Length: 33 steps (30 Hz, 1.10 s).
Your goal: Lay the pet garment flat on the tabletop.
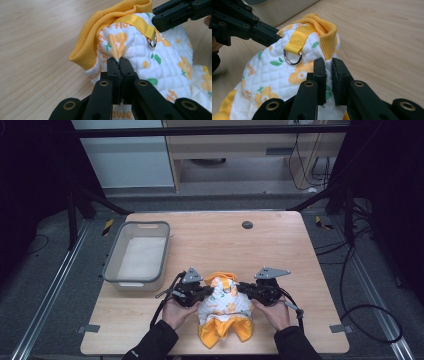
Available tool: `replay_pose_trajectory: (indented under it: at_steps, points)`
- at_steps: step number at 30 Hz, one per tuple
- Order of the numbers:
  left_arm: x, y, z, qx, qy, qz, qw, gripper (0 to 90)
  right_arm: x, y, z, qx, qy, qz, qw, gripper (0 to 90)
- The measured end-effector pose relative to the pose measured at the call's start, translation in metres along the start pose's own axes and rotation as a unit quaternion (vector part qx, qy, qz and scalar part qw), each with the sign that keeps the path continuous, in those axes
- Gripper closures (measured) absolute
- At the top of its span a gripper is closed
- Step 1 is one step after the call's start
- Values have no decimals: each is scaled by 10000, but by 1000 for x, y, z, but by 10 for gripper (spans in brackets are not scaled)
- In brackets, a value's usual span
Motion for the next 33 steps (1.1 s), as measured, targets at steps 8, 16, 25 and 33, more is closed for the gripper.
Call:
replay_pose_trajectory:
  at_steps: [8,16,25,33]
  points:
    - [-4,21,14,-343,-73,37,9994,886,7,14,13,-355,106,40,9993,828]
    - [-8,39,32,-619,-226,120,9978,886,13,29,32,-691,245,-47,9973,828]
    - [-4,48,56,-907,-330,463,9943,886,17,34,59,-1225,379,-420,9909,827]
    - [13,33,82,-1259,-221,910,9876,885,2,15,73,-1613,172,-1018,9815,823]
Point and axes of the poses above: each handheld gripper's, and its own axes: y roughly backward along the jaws, z roughly out of its top, x roughly to its left, the point moved 2 cm from there along -y, roughly forward along the jaws, and after that the axes turned 1 degree about y, right-handed, at the moved point
